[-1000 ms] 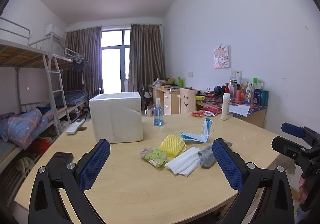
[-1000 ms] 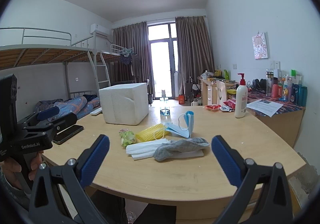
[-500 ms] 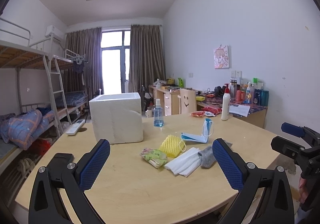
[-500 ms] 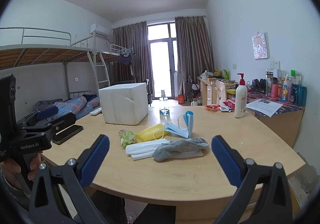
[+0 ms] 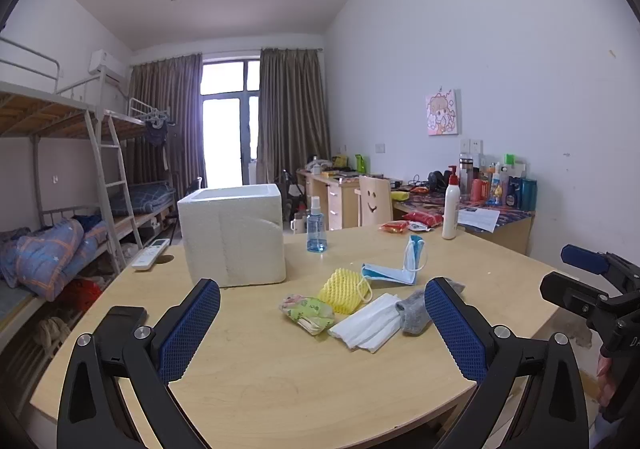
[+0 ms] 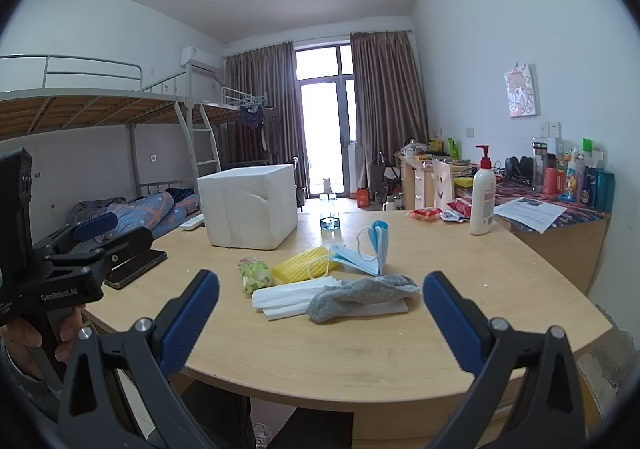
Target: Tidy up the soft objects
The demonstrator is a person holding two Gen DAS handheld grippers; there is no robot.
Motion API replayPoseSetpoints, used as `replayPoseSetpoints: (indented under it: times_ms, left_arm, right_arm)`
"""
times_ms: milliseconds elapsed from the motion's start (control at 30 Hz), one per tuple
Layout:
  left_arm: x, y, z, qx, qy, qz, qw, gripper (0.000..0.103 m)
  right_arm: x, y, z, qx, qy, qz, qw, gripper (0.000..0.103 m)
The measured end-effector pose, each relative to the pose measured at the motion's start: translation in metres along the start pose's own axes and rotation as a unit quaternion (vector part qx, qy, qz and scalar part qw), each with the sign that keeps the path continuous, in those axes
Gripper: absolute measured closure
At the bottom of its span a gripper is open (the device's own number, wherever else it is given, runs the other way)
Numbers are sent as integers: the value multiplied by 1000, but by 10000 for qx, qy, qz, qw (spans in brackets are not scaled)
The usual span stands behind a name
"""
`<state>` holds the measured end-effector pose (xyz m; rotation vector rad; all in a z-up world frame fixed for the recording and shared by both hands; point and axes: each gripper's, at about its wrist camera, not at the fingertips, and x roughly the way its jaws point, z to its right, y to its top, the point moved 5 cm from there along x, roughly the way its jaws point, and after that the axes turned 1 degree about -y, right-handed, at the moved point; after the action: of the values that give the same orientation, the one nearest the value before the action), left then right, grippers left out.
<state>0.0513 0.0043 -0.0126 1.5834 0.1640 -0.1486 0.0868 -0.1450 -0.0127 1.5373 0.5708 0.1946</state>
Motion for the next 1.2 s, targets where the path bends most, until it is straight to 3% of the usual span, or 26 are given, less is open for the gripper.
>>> replayPoseSetpoints:
  times_ms: [867, 1200]
  left_arm:
    - [3, -2, -1, -24, -96, -61, 9999, 1]
    - [20, -2, -1, 42, -416, -204, 9989, 1]
  right_arm:
    - [8, 0, -3, -41, 39, -47, 10000, 0]
    - [28, -4, 7, 146, 70, -256, 9995, 0]
